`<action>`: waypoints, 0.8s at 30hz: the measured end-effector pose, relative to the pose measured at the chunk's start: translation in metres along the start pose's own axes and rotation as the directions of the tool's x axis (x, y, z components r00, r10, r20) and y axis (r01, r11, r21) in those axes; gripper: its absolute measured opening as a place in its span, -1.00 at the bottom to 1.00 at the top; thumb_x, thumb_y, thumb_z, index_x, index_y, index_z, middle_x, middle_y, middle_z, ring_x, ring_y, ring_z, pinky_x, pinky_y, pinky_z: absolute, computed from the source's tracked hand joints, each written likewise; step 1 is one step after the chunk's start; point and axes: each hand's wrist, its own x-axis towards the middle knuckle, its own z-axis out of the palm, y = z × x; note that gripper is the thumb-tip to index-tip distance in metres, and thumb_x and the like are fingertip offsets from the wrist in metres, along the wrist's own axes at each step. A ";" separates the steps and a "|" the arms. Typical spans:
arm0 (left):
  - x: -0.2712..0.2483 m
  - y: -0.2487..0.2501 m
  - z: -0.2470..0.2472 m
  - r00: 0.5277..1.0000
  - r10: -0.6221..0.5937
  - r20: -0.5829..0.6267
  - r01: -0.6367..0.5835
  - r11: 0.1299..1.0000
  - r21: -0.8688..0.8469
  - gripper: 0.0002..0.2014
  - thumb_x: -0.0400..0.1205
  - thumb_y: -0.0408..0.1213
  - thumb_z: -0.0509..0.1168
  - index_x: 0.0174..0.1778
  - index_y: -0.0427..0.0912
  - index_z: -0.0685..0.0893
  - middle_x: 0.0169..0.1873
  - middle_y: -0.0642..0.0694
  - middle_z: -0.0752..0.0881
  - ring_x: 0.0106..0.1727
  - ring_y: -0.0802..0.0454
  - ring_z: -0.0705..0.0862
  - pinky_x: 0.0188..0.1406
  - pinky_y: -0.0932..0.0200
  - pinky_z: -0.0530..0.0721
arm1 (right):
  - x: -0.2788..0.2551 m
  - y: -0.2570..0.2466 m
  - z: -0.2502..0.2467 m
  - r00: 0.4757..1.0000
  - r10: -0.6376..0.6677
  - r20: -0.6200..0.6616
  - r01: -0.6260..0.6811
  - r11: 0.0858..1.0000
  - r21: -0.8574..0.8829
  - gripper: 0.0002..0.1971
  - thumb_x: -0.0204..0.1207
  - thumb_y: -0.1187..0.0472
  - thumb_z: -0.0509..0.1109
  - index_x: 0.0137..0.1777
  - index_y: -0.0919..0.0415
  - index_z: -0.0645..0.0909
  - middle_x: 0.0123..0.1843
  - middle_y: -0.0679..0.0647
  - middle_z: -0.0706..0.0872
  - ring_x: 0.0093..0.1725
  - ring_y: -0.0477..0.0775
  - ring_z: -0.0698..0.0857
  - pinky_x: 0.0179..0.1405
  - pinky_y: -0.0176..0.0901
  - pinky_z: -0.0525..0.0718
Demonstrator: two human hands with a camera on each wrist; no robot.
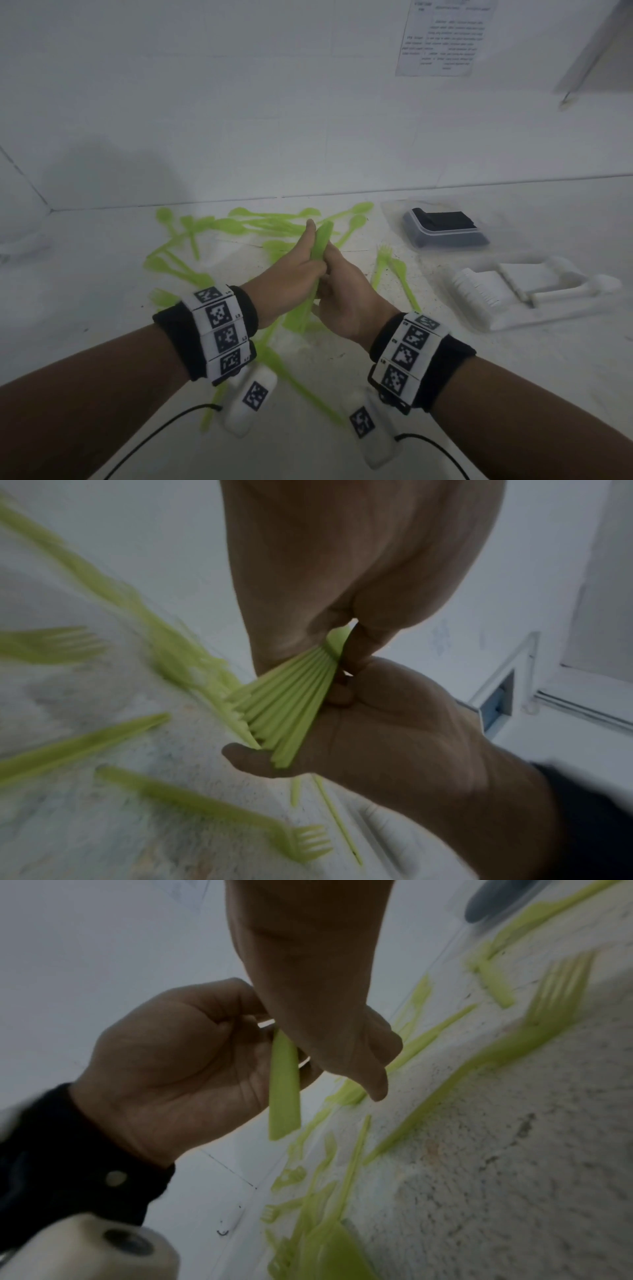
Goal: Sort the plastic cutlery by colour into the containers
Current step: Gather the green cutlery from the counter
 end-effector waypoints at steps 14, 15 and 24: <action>0.004 -0.006 -0.037 0.989 -0.080 0.126 0.069 0.994 0.088 -0.64 0.84 -0.20 0.14 0.57 0.08 0.46 0.01 -0.11 0.72 -0.22 0.05 0.53 -0.16 0.04 0.52 | 0.007 -0.016 -0.042 0.711 -0.595 0.375 0.529 0.100 -0.843 -0.50 0.60 0.16 0.55 0.52 -0.12 0.60 0.47 -0.01 0.51 0.42 -0.11 0.53 0.41 -0.24 0.54; 0.003 -0.007 -0.038 0.983 -0.075 0.165 0.055 0.991 0.123 -0.69 0.85 -0.18 0.13 0.51 0.04 0.55 0.04 -0.14 0.74 -0.22 0.05 0.54 -0.15 0.04 0.53 | 0.008 -0.017 -0.045 0.703 -0.570 0.426 0.517 -0.002 -0.856 -0.59 0.61 0.17 0.53 0.45 -0.09 0.67 0.46 -0.02 0.55 0.41 -0.07 0.54 0.39 -0.20 0.54; 0.008 -0.014 -0.038 0.961 -0.060 0.270 0.021 0.990 0.143 -0.61 0.78 -0.07 0.31 0.51 -0.05 0.53 0.01 -0.22 0.84 -0.30 0.03 0.57 -0.25 0.10 0.55 | -0.009 -0.026 -0.051 0.647 -0.451 0.615 0.499 -0.360 -0.788 -0.76 0.67 0.17 0.42 0.30 0.05 0.70 0.04 0.02 0.74 -0.02 0.14 0.67 -0.16 -0.06 0.56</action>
